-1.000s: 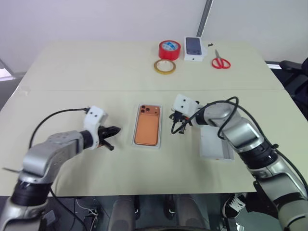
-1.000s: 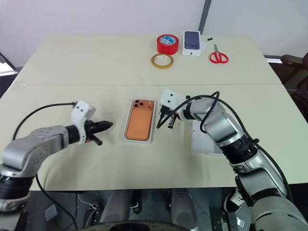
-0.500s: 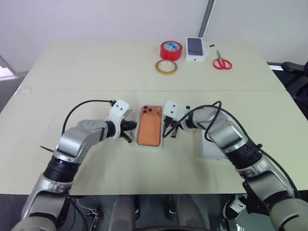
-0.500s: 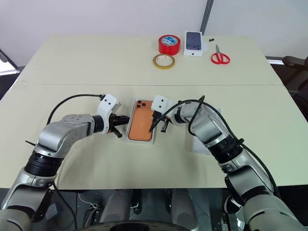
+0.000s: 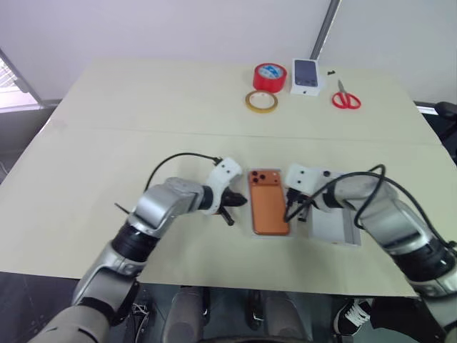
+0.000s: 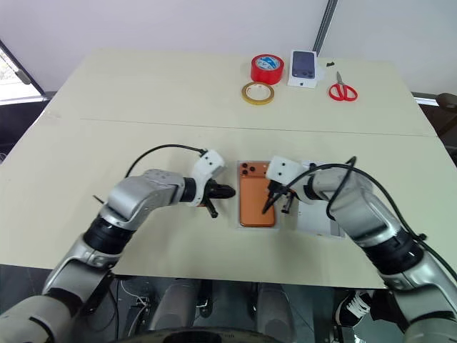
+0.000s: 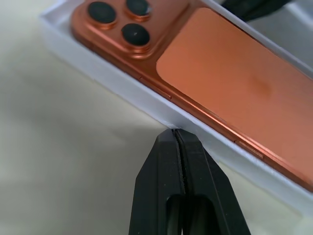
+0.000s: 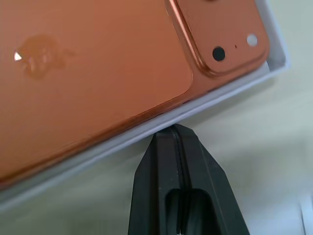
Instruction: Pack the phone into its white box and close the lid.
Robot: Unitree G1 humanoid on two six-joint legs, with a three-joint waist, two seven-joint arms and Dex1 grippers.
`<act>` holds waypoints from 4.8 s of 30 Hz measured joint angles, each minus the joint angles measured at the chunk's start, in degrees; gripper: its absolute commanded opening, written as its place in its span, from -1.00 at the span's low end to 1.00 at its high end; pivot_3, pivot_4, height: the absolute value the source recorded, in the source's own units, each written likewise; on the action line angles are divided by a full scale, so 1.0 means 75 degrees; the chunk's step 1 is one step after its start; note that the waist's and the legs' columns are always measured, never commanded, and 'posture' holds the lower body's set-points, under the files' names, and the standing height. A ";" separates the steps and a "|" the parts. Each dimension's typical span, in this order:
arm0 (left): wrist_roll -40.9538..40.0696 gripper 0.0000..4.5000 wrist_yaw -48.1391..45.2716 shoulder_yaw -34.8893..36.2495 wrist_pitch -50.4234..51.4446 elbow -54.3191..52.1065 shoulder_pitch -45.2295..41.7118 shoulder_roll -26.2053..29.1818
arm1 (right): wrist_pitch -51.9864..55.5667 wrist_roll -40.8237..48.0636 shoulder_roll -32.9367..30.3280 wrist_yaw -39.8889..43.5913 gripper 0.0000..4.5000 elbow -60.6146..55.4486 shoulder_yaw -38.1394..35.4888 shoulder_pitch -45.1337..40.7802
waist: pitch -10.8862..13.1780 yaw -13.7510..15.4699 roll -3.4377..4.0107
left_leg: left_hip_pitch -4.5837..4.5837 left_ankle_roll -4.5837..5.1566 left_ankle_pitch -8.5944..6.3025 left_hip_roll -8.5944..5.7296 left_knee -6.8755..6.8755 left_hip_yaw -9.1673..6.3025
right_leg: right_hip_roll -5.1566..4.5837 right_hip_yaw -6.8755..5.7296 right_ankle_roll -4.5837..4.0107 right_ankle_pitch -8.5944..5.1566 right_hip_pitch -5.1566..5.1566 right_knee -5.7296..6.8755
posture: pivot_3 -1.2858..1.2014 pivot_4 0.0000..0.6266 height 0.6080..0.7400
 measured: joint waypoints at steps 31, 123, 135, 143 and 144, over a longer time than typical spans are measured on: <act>0.0253 -1.00 -0.1845 0.1070 -0.1984 -0.0916 0.1129 0.1424 | 0.2805 0.2257 -0.1030 0.0356 0.00 -0.0543 -0.2920 0.0610 | 0.0000 -0.0086 0.0011 | 0.0038 0.0012 -0.0011 0.0021 -0.0010 -0.0005 | -0.0011 0.0002 0.0007 -0.0011 0.0019 0.0007 | 0.03 -0.52 1.00; 0.0524 -1.00 -0.0383 0.1402 -0.2369 -0.1261 0.1398 0.0998 | 0.0210 0.4730 -0.2421 -0.2728 -0.99 -0.0296 -0.0341 -0.0389 | 0.0003 -0.0187 0.0058 | 0.0055 0.0045 -0.0033 0.0023 -0.0032 0.0023 | -0.0003 0.0026 0.0007 -0.0009 0.0051 -0.0080 | 0.03 -0.52 1.00; 0.1084 -1.00 -0.1139 -0.0044 -0.2474 -0.0455 0.0985 0.0733 | 0.0312 0.3672 -0.1785 -0.2067 -0.99 -0.0474 -0.0203 -0.0250 | 0.0004 -0.0202 0.0057 | 0.0051 0.0045 -0.0033 0.0019 -0.0028 0.0026 | -0.0009 0.0026 0.0006 -0.0008 0.0047 -0.0077 | 0.03 -0.52 1.00; 0.1068 -1.00 -0.1496 -0.0183 -0.2433 -0.0740 0.0985 0.0650 | 0.0468 0.3467 -0.1747 -0.1717 -0.99 -0.0849 -0.0416 0.0125 | 0.0004 -0.0193 0.0058 | 0.0051 0.0045 -0.0033 0.0019 -0.0028 0.0025 | -0.0008 0.0026 0.0006 -0.0008 0.0047 -0.0074 | 0.03 -0.52 1.00; 0.1068 -1.00 -0.1562 -0.0205 -0.2433 -0.0802 0.0985 0.0643 | 0.0469 0.3446 -0.1750 -0.1686 -0.99 -0.0889 -0.0468 0.0169 | 0.0004 -0.0188 0.0058 | 0.0051 0.0045 -0.0033 0.0019 -0.0027 0.0024 | -0.0008 0.0026 0.0007 -0.0008 0.0049 -0.0074 | 0.03 -0.52 1.00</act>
